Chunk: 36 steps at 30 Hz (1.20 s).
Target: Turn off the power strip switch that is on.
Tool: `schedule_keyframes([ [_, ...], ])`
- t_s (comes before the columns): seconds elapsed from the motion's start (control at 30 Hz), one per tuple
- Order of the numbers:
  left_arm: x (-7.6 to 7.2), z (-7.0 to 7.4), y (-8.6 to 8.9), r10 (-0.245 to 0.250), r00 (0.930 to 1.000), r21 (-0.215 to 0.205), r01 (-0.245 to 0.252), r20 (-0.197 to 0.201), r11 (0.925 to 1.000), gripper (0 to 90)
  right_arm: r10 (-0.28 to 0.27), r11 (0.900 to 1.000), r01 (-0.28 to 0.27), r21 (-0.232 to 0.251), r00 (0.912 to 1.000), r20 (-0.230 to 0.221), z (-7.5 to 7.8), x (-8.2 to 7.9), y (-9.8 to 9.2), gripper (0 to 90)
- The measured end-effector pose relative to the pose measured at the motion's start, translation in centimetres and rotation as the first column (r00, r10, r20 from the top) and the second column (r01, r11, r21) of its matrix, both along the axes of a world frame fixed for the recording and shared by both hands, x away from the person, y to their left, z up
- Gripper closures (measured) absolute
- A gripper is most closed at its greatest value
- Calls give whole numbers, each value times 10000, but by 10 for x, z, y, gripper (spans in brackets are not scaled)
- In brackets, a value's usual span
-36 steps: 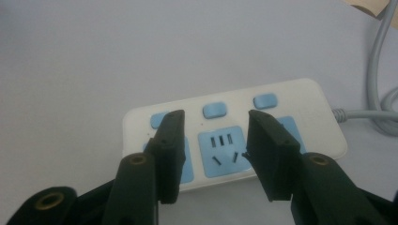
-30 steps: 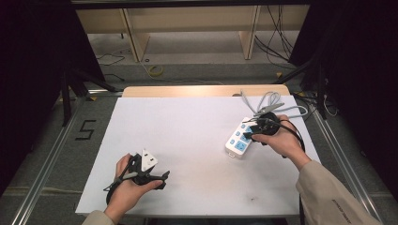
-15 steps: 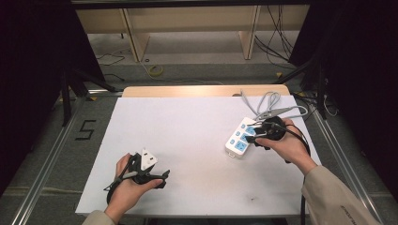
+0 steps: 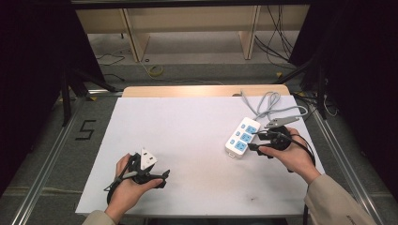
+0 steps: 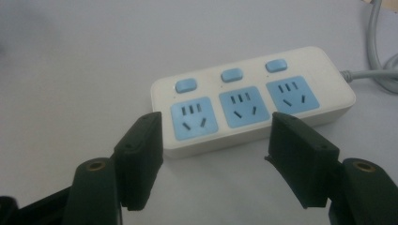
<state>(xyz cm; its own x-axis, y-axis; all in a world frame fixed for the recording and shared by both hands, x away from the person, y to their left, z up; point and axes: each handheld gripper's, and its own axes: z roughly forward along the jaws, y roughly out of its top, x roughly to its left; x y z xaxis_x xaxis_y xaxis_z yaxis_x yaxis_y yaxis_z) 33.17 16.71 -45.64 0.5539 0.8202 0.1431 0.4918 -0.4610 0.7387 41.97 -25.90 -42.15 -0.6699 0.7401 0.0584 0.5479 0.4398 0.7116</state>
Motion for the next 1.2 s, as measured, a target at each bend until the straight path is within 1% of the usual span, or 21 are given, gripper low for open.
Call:
schedule_keyframes([
  [0.03, 0, 0, 0, -30, 10000, 18, 30, -3, 10000, 98, -18, 10000, 18, -6, 10000, 32, 0, -3, -1, 350],
  [0.23, -1, 1, 1, -21, 10000, 38, 20, 71, 10000, 98, -14, 9995, 8, 326, 9999, 154, -4, -22, -11, 330],
  [0.37, -2, 1, 1, -38, 10000, 38, 37, 77, 10000, 97, 40, 9996, -46, 282, 9998, 195, -9, -34, -20, 321],
  [0.43, -1, 1, 1, -25, 10000, 33, 24, 74, 10000, 97, 0, 9985, -8, 546, 9999, 150, -11, -40, -24, 320],
  [0.57, -2, 1, 2, -45, 10000, 53, 45, 82, 10000, 97, -126, 9964, 86, 842, 9988, 467, -13, -52, -34, 316],
  [0.6, -2, 1, 2, -42, 10000, 55, 42, 69, 10000, 97, -205, 9953, 158, 953, 9986, 485, -14, -55, -36, 315],
  [0.7, -2, 1, 1, -46, 10000, 42, 46, 75, 10000, 97, -304, 9941, 241, 1057, 9978, 582, -17, -63, -42, 316],
  [0.77, -2, 2, 1, -60, 9999, 59, 59, 99, 10000, 97, -364, 9934, 294, 1108, 9975, 613, -17, -66, -44, 316],
  [0.9, -2, 3, 0, -163, 9998, 161, 161, 142, 9997, 97, -327, 9943, 233, 1037, 9954, 898, -17, -69, -46, 318],
  [0.93, -2, 3, -1, -215, 9997, 191, 212, 153, 9996, 97, -328, 9935, 222, 1120, 9951, 933, -17, -69, -46, 316],
  [1.07, -3, 3, -3, -368, 9992, 180, 365, 174, 9992, 96, -344, 9928, 231, 1179, 9949, 953, -17, -70, -44, 315],
  [1.2, -5, 5, -4, -451, 9988, 143, 448, 207, 9989, 97, -424, 9918, 282, 1250, 9927, 1126, -14, -72, -45, 312],
])
